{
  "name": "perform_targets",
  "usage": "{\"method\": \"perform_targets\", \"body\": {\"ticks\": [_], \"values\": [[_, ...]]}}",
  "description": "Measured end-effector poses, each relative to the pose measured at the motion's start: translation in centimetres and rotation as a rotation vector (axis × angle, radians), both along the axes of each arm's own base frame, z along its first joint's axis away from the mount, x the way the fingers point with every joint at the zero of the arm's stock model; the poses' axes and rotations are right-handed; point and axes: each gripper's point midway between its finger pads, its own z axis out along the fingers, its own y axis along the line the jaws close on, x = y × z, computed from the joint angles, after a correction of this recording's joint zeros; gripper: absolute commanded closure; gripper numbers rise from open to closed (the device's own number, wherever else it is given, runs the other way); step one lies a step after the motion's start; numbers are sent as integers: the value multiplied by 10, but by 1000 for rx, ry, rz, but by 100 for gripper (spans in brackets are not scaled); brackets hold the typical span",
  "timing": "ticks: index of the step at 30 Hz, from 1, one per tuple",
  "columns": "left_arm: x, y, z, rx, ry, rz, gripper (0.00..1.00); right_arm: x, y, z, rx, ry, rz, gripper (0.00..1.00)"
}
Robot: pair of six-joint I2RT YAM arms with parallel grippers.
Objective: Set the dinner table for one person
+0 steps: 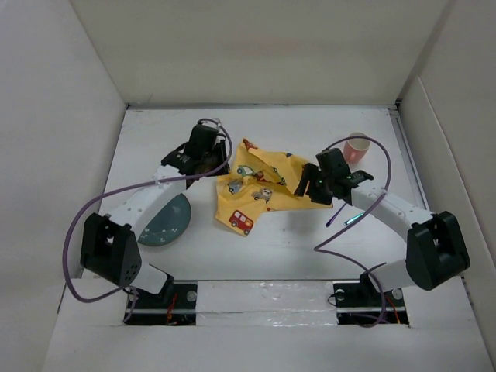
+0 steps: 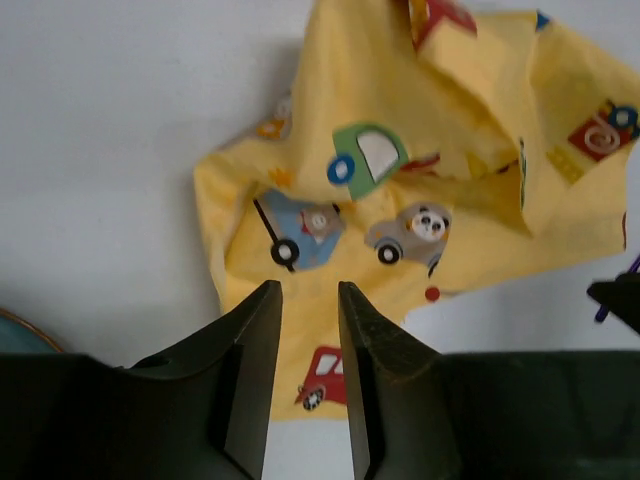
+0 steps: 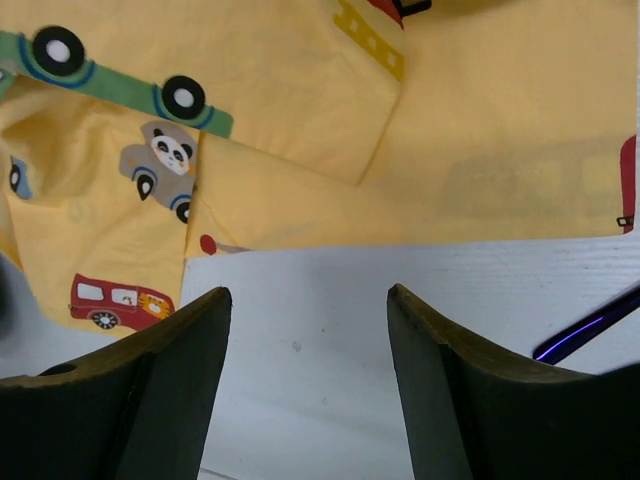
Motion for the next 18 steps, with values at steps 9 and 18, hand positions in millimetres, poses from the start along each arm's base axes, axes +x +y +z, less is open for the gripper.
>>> {"method": "perform_targets", "body": {"ticks": [9,18], "values": [[-127,-39,-76,108,224,-179,52,7,-7,-32,-72,73,-39,39],[-202,-62,-115,160,320,-254,36,14,-12,-5,-34,-3,-66,42]]}}
